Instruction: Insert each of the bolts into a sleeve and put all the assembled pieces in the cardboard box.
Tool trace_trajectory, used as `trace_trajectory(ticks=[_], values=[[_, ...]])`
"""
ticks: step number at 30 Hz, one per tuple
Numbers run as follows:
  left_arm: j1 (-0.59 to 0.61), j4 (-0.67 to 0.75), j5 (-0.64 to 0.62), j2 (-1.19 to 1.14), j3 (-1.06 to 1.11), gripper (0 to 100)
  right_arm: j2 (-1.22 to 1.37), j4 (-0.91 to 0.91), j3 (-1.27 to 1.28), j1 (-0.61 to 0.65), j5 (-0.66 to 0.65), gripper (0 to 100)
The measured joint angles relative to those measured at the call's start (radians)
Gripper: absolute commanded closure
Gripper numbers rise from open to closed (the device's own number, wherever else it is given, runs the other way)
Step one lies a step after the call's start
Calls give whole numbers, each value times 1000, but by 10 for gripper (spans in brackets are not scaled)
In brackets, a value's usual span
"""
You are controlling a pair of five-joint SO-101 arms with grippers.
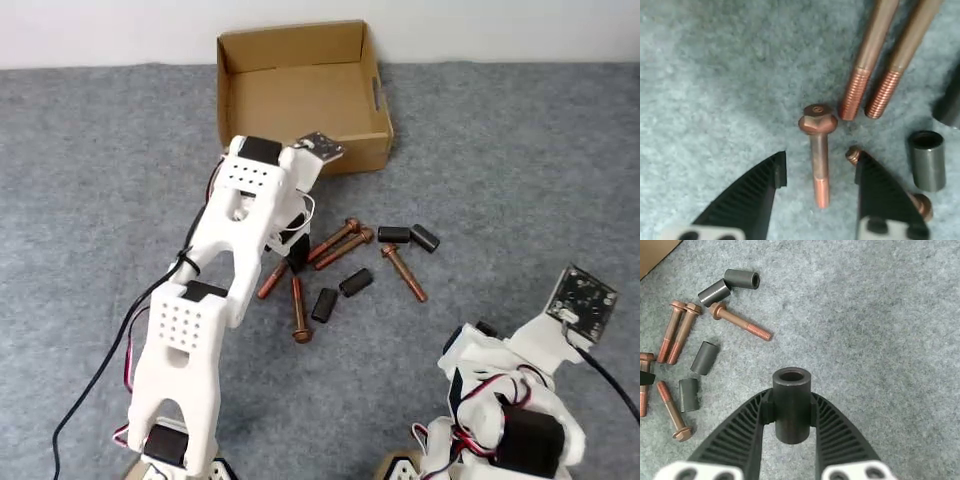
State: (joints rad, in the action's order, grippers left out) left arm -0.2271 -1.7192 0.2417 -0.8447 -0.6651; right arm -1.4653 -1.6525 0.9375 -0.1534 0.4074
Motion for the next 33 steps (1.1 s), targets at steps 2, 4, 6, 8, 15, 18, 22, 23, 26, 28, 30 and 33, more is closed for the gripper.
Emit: trace_trajectory(ticks=[2, 4, 6, 8, 15, 18, 22, 23, 26, 28, 30, 33], values=[[0, 12, 0, -9, 0, 806, 0, 0, 0, 0, 2, 991], [0, 18, 0, -28, 0, 840, 0, 0, 0, 0, 2, 991], [0, 25, 0, -54, 0, 871, 0, 0, 0, 0, 2, 991], [-3, 31, 2, -71, -2, 894, 0, 0, 0, 0, 2, 991], [-12, 44, 5, -89, -11, 899, 0, 3, 6, 0, 2, 991], [-12, 49, 5, -98, -29, 899, 0, 3, 6, 0, 2, 991], [-12, 49, 5, -100, -43, 899, 0, 3, 6, 0, 2, 991], [-15, 49, 5, -100, -43, 899, 0, 3, 6, 0, 2, 991], [-31, 49, 6, -103, -44, 904, 0, 3, 6, 0, 2, 991], [-34, 49, 6, -103, -44, 927, 0, 3, 6, 0, 2, 991], [-37, 49, 6, -103, -44, 981, 0, 3, 6, 0, 2, 991], [-55, 43, 3, -103, -44, 994, -2, 3, 6, 0, 2, 991]])
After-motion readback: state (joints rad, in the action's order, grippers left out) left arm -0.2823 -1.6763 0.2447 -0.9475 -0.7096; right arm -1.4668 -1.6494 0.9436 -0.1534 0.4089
